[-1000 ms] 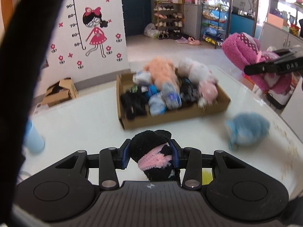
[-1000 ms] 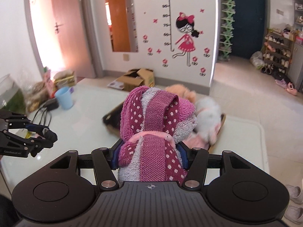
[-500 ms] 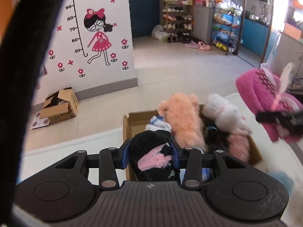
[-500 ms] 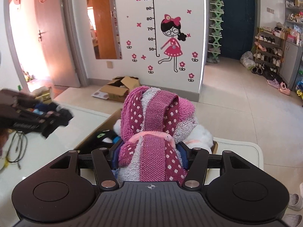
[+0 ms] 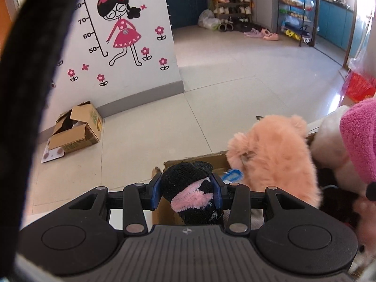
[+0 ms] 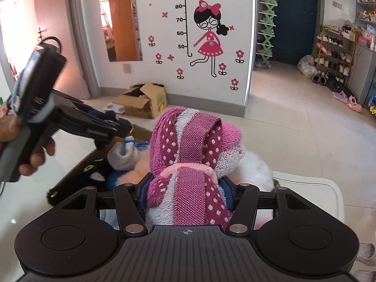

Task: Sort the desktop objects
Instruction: 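Open both grippers to drop the black sock and pink towel into the tray, then grasp the yellow-green knit plush with the left gripper while the right grasps the light blue plush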

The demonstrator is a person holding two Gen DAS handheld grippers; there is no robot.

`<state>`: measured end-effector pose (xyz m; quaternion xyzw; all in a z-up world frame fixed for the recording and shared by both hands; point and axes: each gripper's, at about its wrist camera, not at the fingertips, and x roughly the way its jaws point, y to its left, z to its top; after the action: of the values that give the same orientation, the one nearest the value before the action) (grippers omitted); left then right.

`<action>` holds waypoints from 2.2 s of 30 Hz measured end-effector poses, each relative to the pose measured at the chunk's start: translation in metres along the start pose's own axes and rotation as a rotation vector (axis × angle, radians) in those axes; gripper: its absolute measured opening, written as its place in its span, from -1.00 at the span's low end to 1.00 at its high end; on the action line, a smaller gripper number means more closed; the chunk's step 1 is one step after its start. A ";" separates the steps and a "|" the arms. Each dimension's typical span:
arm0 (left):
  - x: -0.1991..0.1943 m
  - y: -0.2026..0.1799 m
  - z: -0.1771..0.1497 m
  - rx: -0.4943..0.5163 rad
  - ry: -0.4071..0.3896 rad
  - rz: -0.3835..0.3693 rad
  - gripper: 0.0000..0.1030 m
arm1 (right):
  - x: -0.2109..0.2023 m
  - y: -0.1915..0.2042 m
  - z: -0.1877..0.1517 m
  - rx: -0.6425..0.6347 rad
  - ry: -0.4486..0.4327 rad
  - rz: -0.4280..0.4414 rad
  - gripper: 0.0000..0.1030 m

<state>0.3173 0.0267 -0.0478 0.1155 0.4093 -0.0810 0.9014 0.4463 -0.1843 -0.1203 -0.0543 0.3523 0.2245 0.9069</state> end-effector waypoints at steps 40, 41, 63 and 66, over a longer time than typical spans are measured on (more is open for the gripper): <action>-0.179 -0.037 -0.166 -0.040 0.033 -0.247 0.98 | -0.156 0.003 -0.132 -0.203 0.008 0.221 0.99; -0.180 -0.042 -0.175 -0.048 0.048 -0.247 0.98 | -0.157 0.001 -0.142 -0.211 0.021 0.224 0.99; -0.152 -0.103 -0.224 -0.265 0.151 -0.335 0.96 | -0.117 0.014 -0.198 -0.398 0.069 0.239 0.99; -0.151 -0.105 -0.231 -0.260 0.155 -0.307 0.81 | -0.113 0.013 -0.198 -0.370 0.062 0.246 0.96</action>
<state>0.0276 -0.0031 -0.0955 -0.0597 0.4972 -0.1548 0.8516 0.2449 -0.2651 -0.1923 -0.1833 0.3368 0.3926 0.8360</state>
